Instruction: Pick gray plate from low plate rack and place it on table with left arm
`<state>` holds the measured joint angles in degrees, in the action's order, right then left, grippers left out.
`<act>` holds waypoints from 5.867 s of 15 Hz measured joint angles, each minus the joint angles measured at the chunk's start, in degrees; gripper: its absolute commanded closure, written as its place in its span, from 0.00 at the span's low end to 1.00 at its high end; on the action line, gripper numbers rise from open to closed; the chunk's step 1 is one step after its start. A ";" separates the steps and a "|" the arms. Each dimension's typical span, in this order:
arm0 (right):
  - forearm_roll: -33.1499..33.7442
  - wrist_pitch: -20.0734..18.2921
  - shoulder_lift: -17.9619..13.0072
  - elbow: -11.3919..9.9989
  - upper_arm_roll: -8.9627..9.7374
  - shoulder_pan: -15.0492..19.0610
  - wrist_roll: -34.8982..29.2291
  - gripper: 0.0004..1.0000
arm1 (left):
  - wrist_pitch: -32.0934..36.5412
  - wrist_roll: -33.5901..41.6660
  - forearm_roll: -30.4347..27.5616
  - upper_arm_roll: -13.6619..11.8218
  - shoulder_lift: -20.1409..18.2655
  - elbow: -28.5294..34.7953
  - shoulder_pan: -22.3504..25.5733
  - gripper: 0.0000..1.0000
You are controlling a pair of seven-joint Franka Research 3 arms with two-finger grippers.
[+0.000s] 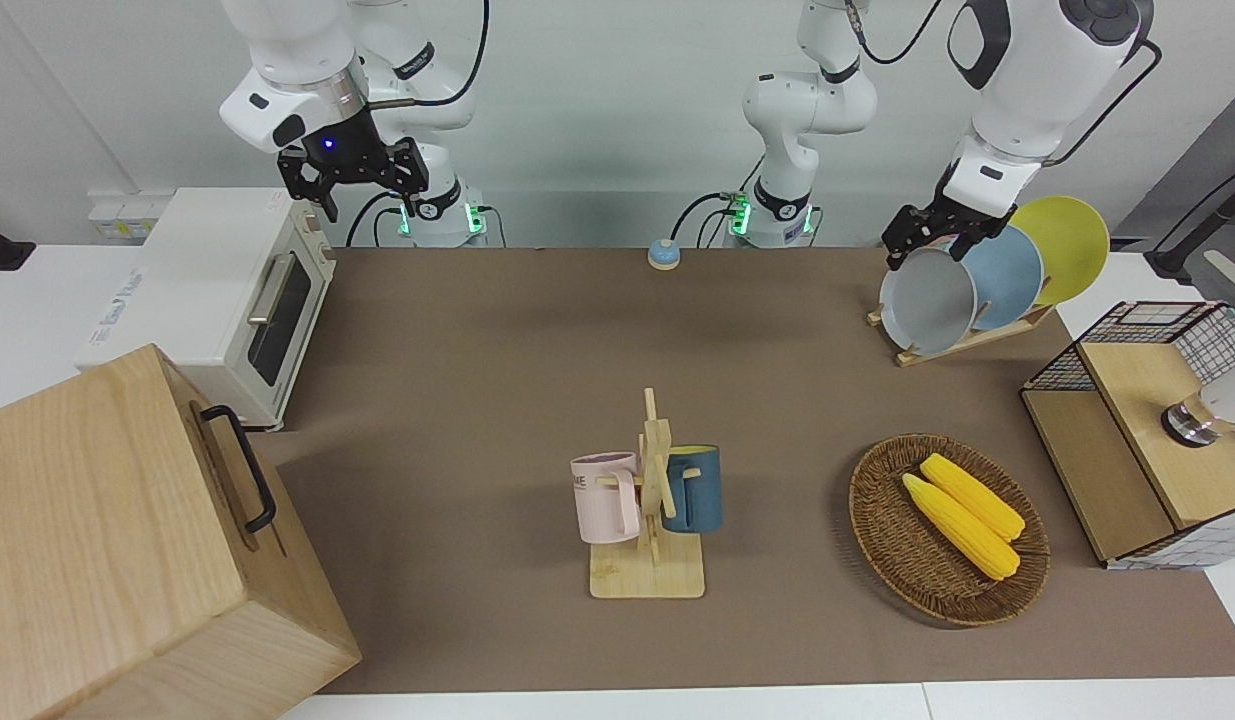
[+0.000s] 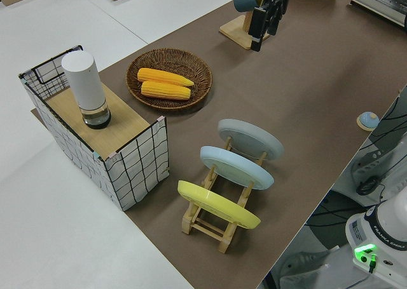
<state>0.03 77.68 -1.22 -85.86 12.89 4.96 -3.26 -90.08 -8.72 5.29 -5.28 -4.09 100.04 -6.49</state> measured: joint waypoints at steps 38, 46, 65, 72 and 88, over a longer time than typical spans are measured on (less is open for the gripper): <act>0.00 0.00 0.00 0.00 0.00 0.00 0.00 0.01 | -1.68 4.79 18.67 -4.20 8.08 11.50 1.86 1.00; 0.00 0.00 0.00 0.00 0.00 0.00 0.00 0.01 | 2.59 8.56 18.76 -3.72 7.67 5.39 1.81 1.00; 0.00 0.00 0.00 0.00 0.00 0.00 0.00 0.01 | -5.44 8.57 -7.24 -0.15 -0.65 14.18 1.66 1.00; 0.00 0.00 0.00 0.00 0.00 0.00 0.00 0.01 | -21.52 8.01 -11.94 1.11 -6.14 31.52 1.69 1.00; 0.00 0.00 0.00 0.00 0.00 0.00 0.00 0.01 | -24.82 7.23 -12.28 1.96 -6.27 34.57 1.75 0.01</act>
<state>0.03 77.68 -1.22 -85.86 12.89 4.96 -3.26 -114.90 -1.50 -6.99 -3.32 -10.36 134.60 -4.74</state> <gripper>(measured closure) 0.009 0.079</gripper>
